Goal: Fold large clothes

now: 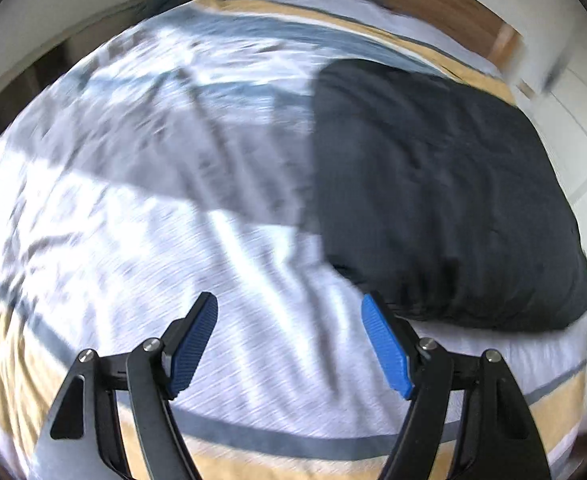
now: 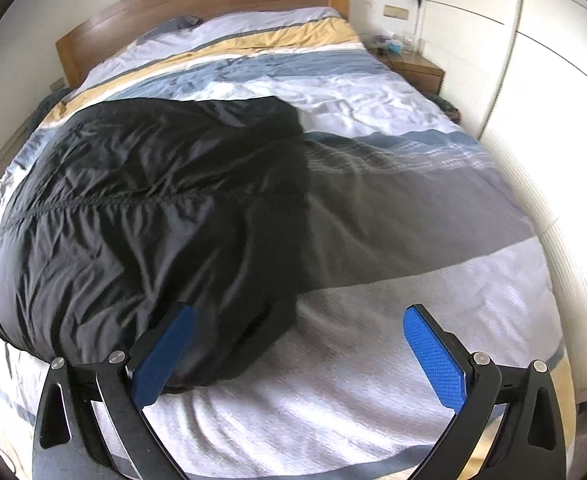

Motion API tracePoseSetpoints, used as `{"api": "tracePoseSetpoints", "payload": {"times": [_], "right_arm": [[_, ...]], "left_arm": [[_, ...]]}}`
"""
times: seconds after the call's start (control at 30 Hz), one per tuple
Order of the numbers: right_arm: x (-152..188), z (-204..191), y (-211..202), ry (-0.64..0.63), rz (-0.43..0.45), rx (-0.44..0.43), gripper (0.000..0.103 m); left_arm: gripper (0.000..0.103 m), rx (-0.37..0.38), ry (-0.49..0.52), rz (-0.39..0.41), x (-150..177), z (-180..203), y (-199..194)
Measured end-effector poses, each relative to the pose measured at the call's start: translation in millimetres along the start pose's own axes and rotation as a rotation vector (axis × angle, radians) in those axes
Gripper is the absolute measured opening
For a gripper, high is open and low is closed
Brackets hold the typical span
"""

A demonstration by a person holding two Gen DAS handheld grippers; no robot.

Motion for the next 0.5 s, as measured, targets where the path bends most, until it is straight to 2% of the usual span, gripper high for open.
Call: {"api": "tracePoseSetpoints", "payload": {"times": [0.1, 0.2, 0.33, 0.5], "right_arm": [[2.6, 7.7, -0.5, 0.021, -0.001, -0.022, 0.103], [0.1, 10.1, 2.0, 0.045, -0.001, -0.087, 0.103], [-9.8, 9.7, 16.3, 0.108, -0.007, -0.223, 0.103], [-21.0, 2.4, 41.1, 0.205, -0.024, -0.387, 0.103]], "left_arm": [[0.073, -0.009, -0.1, -0.01, -4.9, -28.2, -5.3], [0.073, 0.042, -0.175, -0.029, -10.4, -39.7, -5.6], [0.073, 0.239, -0.262, -0.069, -24.8, -28.8, 5.2], [0.073, 0.458, -0.303, -0.136, -50.7, 8.3, 30.5]]}}
Point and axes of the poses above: each gripper's, at about its wrist camera, not at the fingertips, and y roughly the way its jaws point, z to its right, x to its underside, the point moved 8 cm from there along y, roughly the way its jaws point, and after that the axes turned 11 degrees about -y, right-handed, at the moved point
